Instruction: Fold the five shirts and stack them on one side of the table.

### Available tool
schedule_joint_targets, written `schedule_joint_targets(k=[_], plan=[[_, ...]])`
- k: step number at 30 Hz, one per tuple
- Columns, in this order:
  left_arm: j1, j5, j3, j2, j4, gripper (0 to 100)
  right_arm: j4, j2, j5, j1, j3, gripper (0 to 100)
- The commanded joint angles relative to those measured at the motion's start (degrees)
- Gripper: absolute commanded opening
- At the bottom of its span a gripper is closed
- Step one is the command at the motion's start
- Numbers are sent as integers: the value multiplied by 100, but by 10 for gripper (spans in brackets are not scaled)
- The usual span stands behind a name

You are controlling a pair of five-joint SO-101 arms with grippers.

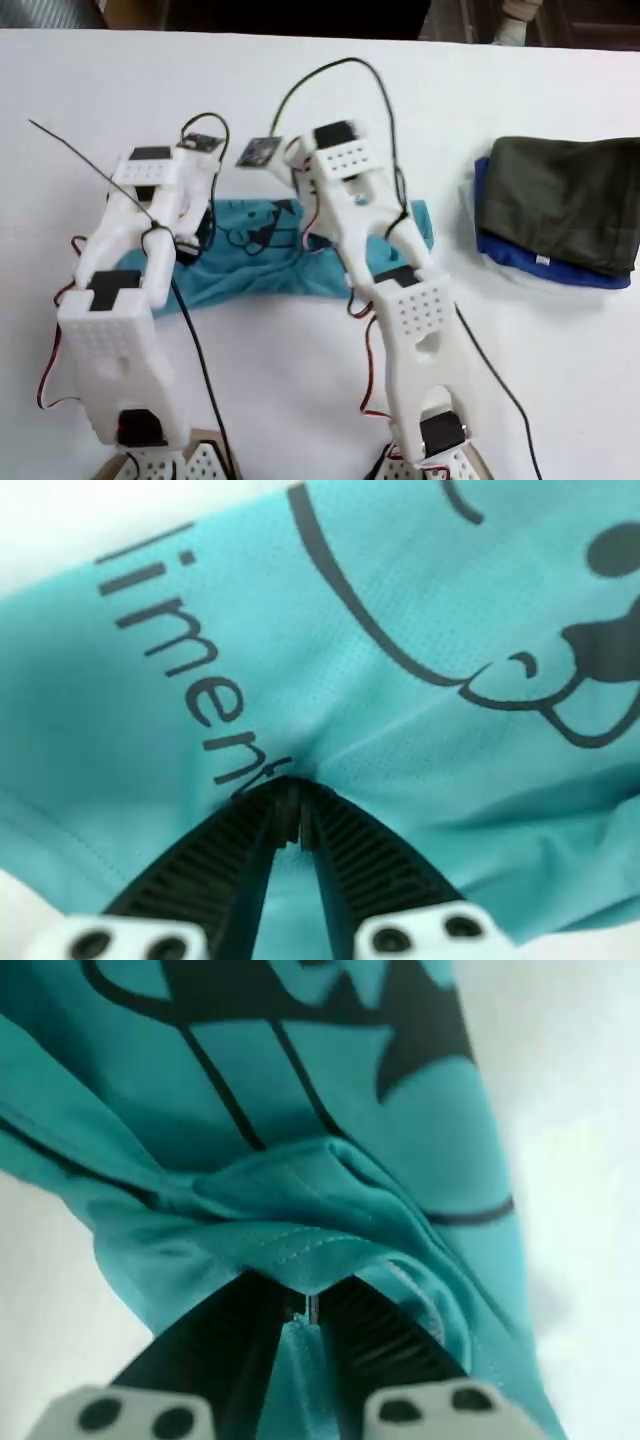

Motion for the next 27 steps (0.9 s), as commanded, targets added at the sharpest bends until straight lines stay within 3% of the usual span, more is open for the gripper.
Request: schedule_joint_targets(k=[1, 14, 23, 27], plan=[[-88, 0, -189, 88, -220, 26, -13, -92, 26, -259, -448, 21], [-88, 0, -189, 88, -220, 26, 338, -470, -202, -84, -1116, 21], [-88, 0, -189, 88, -220, 26, 338, -1851, -202, 1218, 563, 22], [-79, 0, -189, 88, -220, 26, 295, -1824, -202, 1376, 1055, 25]])
